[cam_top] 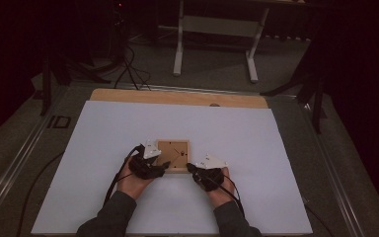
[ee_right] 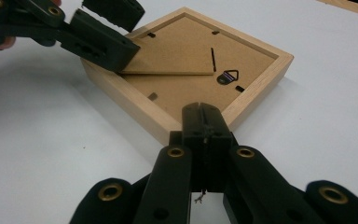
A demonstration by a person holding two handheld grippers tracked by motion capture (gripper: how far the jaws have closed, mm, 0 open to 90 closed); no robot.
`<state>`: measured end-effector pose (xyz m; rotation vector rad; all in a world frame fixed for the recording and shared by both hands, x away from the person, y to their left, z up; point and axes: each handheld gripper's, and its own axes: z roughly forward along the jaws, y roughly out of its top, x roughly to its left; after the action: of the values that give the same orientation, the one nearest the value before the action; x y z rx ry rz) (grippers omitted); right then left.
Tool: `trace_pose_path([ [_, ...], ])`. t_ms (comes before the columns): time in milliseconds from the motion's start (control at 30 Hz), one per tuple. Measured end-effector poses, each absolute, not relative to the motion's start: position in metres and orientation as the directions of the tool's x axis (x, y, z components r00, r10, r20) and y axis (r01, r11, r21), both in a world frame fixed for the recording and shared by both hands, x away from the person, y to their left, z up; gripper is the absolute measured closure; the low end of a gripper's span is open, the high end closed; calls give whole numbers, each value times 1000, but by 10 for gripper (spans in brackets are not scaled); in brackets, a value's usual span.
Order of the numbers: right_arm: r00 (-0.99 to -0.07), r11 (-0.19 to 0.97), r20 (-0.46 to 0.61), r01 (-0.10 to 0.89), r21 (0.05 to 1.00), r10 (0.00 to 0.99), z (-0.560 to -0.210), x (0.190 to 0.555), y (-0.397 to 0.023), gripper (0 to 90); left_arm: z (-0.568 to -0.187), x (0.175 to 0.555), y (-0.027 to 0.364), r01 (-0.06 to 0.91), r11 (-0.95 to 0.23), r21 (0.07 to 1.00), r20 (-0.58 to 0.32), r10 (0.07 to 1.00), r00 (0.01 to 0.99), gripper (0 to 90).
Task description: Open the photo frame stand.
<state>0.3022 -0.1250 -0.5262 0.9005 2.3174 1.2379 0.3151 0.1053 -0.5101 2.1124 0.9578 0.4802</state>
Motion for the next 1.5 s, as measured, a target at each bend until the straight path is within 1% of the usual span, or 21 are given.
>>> trace_pose_path([
  [100, -731, 413, -20, 363, 835, 683, -526, 302, -125, 897, -510, 318, 102, 478, -448, 755, 39, 759, 650, 462],
  [200, -729, 413, -21, 363, 835, 684, -526, 302, -125, 897, -511, 321, 101, 486, -441, 755, 23, 758, 652, 464],
  [333, -729, 413, -20, 364, 835, 684, -526, 302, -125, 897, -513, 326, 98, 499, -464, 732, 20, 747, 665, 464],
  [433, -728, 413, -21, 365, 835, 685, -526, 302, -124, 897, -515, 329, 98, 515, -450, 729, -1, 752, 659, 463],
  [567, -728, 412, -21, 364, 835, 686, -526, 302, -124, 897, -514, 331, 99, 527, -448, 722, -10, 755, 655, 480],
  [600, -727, 412, -22, 364, 836, 686, -526, 301, -124, 897, -513, 331, 99, 528, -452, 719, -15, 749, 662, 499],
  [700, -728, 412, -24, 361, 837, 686, -526, 301, -124, 897, -512, 330, 97, 524, -462, 715, 1, 751, 661, 515],
  [833, -728, 413, -22, 363, 835, 685, -526, 301, -124, 897, -504, 329, 98, 509, -443, 738, -3, 752, 659, 516],
  [1167, -729, 414, -27, 358, 837, 684, -526, 301, -124, 897, -501, 330, 98, 512, -444, 736, -5, 752, 659, 504],
  [1267, -728, 413, -23, 362, 836, 685, -526, 301, -124, 897, -497, 327, 102, 501, -412, 761, -11, 765, 644, 499],
  [1333, -728, 413, -25, 360, 836, 685, -526, 301, -124, 897, -491, 325, 108, 499, -384, 777, -31, 768, 639, 492],
  [1367, -728, 413, -25, 360, 836, 685, -526, 301, -124, 897, -487, 323, 112, 498, -373, 783, -40, 768, 639, 499],
  [1500, -728, 413, -27, 357, 838, 685, -527, 301, -124, 897, -481, 316, 125, 505, -379, 776, -56, 755, 653, 642],
])
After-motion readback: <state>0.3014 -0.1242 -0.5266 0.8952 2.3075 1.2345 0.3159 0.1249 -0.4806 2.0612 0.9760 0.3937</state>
